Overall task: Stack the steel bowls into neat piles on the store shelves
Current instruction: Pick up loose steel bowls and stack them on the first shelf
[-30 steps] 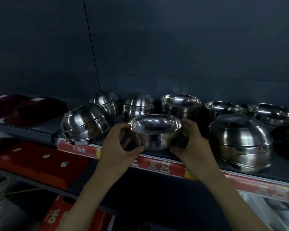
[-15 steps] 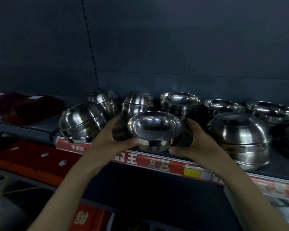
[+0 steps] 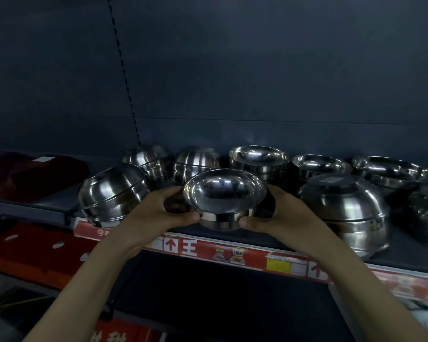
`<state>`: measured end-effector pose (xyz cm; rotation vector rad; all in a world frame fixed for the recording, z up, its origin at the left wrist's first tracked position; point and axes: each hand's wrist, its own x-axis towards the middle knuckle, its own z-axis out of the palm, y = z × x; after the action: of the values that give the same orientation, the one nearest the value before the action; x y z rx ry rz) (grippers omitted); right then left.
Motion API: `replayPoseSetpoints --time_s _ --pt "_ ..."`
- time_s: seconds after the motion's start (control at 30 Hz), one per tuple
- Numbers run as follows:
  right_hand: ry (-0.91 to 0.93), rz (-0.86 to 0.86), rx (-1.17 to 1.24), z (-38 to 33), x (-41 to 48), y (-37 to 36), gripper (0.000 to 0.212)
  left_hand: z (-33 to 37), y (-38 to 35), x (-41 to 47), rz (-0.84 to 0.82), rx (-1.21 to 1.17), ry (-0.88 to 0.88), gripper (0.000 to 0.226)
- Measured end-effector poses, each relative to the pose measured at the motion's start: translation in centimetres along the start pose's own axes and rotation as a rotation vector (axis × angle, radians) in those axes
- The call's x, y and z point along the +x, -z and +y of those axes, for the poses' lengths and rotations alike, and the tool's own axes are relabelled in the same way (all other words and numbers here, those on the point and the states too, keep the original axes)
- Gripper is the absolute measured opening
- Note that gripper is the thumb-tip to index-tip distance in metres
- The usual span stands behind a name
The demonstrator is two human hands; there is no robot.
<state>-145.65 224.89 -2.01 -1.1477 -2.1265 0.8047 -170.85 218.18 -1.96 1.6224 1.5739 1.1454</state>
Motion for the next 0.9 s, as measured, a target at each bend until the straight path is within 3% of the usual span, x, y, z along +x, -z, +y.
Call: replayPoseSetpoints --time_s 0.33,0.47,0.67,0.9 --pt "0.102 0.078 0.014 -3.1 2.9 7.1 0.04 5.5 0.3 4.8 0.006 -0.09 -0.157 0.049" --pt "0.051 0.086 0.022 -2.5 5.2 9.5 0.026 6.6 -0.3 7.9 0.007 -0.148 -0.132 0.052" --pt "-0.02 0.056 0.014 -0.5 8.7 11.3 0.039 6.7 -2.3 12.1 -0.007 -0.224 -0.092 0.034" --pt "-0.098 0.019 -0.058 1.6 12.0 11.5 0.019 4.9 -3.8 15.1 0.019 -0.179 -0.077 0.033"
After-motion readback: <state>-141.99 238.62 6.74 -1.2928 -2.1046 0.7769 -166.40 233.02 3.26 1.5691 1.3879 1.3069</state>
